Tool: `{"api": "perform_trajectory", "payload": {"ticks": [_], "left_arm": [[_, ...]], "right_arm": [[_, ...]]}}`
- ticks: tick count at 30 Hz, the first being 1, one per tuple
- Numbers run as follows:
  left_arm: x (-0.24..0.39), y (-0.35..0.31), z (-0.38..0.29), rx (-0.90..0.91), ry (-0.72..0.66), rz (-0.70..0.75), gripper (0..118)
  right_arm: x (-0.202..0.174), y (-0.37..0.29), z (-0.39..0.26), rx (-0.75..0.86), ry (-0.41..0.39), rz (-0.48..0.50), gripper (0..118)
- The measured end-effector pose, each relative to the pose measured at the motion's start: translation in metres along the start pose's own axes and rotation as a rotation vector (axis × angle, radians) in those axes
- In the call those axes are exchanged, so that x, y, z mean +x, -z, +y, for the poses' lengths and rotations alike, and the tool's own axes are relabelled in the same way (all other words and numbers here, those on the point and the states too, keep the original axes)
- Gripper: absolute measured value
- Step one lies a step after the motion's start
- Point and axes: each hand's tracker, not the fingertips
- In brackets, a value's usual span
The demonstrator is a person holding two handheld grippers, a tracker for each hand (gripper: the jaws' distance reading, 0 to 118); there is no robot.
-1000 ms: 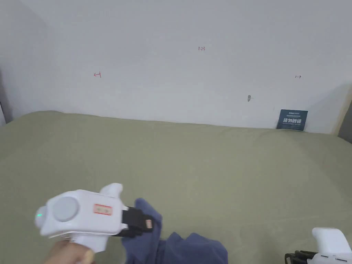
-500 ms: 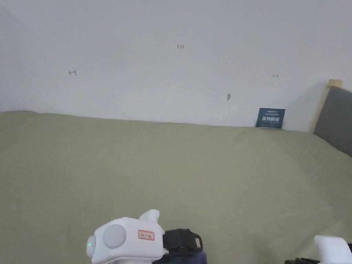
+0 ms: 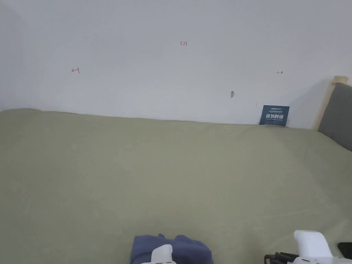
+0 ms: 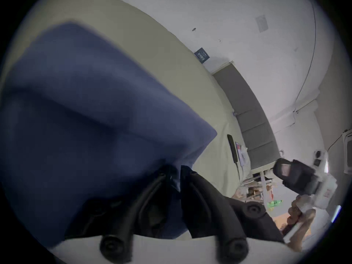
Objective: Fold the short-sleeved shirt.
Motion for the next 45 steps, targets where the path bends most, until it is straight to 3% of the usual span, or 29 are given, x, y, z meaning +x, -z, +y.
{"api": "perform_trajectory", "payload": {"ticks": [7, 10, 14, 17, 20, 22, 26, 29, 30, 31, 34, 35, 38, 41, 43, 44, 45], "left_arm": [[0.031, -0.011, 0.003, -0.004, 0.066, 0.093, 14], [0.032, -0.047, 0.009, -0.014, 0.093, -0.015, 14], [0.021, -0.11, 0.026, 0.038, 0.171, -0.067, 14], [-0.007, -0.151, 0.04, 0.102, 0.198, -0.01, 14], [-0.046, -0.176, 0.052, 0.128, 0.089, 0.088, 14], [-0.07, -0.185, 0.057, 0.147, 0.036, 0.092, 14], [-0.1, -0.187, 0.063, 0.153, -0.047, 0.111, 14], [-0.115, -0.179, 0.068, 0.132, -0.119, 0.075, 14], [-0.118, -0.176, 0.069, 0.133, -0.134, 0.063, 18], [-0.122, -0.172, 0.07, 0.138, -0.139, 0.048, 31], [-0.129, -0.152, 0.072, 0.111, -0.181, -0.058, 107], [-0.129, -0.146, 0.072, 0.108, -0.202, -0.117, 112], [-0.126, -0.119, 0.068, 0.026, -0.265, -0.222, 111], [-0.121, -0.086, 0.061, -0.068, -0.25, -0.145, 111], [-0.112, -0.089, 0.054, 0.045, -0.191, -0.198, 106], [-0.106, -0.087, 0.056, 0.022, -0.191, -0.167, 92], [-0.102, -0.085, 0.056, -0.006, -0.172, -0.13, 64]], "right_arm": [[-0.012, 0.024, 0.0, -0.036, 0.003, 0.034, 0], [-0.021, 0.032, 0.008, -0.028, 0.027, 0.09, 0], [-0.04, 0.05, 0.025, -0.03, 0.021, 0.21, 0], [-0.055, 0.073, 0.034, -0.072, 0.032, 0.336, 0], [-0.064, 0.11, 0.039, -0.206, 0.061, 0.452, 0], [-0.07, 0.136, 0.039, -0.3, 0.039, 0.458, 0], [-0.069, 0.185, 0.033, -0.409, -0.023, 0.313, 0], [-0.056, 0.196, 0.026, -0.383, 0.089, 0.348, 0], [-0.054, 0.195, 0.025, -0.375, 0.106, 0.362, 0], [-0.052, 0.194, 0.023, -0.376, 0.096, 0.362, 0], [-0.049, 0.188, 0.019, -0.356, 0.091, 0.377, 0], [-0.047, 0.187, 0.018, -0.348, 0.1, 0.382, 0], [-0.039, 0.189, 0.012, -0.33, 0.158, 0.407, 0], [-0.036, 0.188, 0.008, -0.317, 0.175, 0.421, 0], [-0.035, 0.187, 0.007, -0.305, 0.159, 0.424, 0], [-0.035, 0.186, 0.007, -0.302, 0.156, 0.425, 0], [-0.034, 0.186, 0.008, -0.299, 0.155, 0.423, 0]]}}
